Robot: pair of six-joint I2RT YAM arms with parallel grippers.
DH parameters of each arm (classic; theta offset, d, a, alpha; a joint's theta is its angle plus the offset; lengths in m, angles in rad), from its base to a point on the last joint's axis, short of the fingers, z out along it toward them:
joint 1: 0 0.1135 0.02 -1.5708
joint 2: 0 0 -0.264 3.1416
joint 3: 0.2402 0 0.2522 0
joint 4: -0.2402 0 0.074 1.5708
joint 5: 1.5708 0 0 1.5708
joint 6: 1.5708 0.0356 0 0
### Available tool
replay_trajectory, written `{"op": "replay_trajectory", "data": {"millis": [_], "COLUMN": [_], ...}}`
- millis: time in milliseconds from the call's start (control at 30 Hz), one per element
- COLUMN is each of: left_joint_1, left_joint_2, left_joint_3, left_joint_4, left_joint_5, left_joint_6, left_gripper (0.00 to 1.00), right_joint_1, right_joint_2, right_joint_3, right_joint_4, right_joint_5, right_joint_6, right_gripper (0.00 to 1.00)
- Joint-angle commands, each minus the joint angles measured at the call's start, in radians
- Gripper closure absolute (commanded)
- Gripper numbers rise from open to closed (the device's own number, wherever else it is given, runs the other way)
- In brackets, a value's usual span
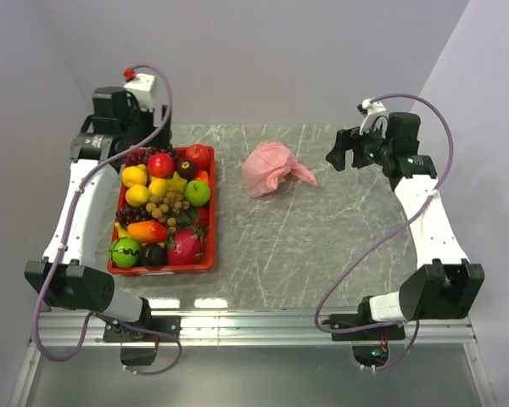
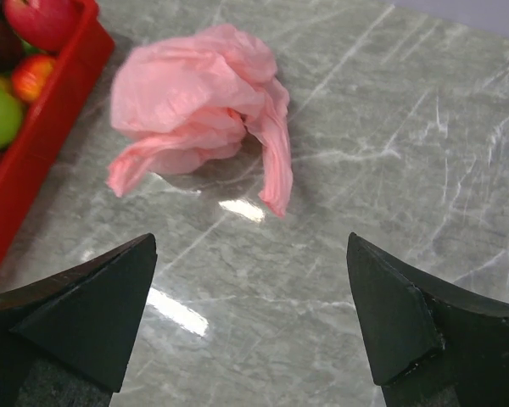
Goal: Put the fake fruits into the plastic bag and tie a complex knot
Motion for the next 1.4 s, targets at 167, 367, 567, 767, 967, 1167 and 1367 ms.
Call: {"op": "replay_trajectory", "data": {"millis": [167, 367, 567, 767, 967, 1167, 1367], "left_joint_1": [-0.251, -0.411, -0.544, -0.601, -0.616, -0.612, -0.58], "left_joint_2": [0.042, 0.096, 0.232, 0.416, 0.53, 0.605, 0.579], "left_joint_3": [-0.006, -0.087, -0.106, -0.009, 0.029, 0.1, 0.131], "left_joint_4": [0.104, 0.19, 0.36, 0.397, 0.424, 0.363, 0.302], "left_joint_5": [0.056, 0.217, 0.231, 0.213, 0.119, 0.036, 0.042], "left_joint_6": [0.168, 0.204, 0.074, -0.009, -0.009, -0.013, -0.031], "left_gripper": [0.01, 0.01, 0.05, 0.07, 0.07, 0.31, 0.83], "right_joint_1": [0.008, 0.042, 0.055, 0.065, 0.072, 0.072, 0.037], "right_joint_2": [0.258, 0.393, 0.525, 0.617, 0.662, 0.683, 0.637], "right_joint_3": [0.111, 0.182, 0.21, 0.244, 0.247, 0.242, 0.241], "right_joint_4": [-0.095, -0.092, -0.071, -0.06, -0.046, -0.051, -0.101], "right_joint_5": [0.073, 0.027, 0.004, -0.016, -0.029, -0.045, -0.088], "right_joint_6": [-0.049, 0.003, 0.038, 0.058, 0.066, 0.057, 0.018], "right_gripper": [0.0, 0.0, 0.01, 0.02, 0.08, 0.43, 1.0]}}
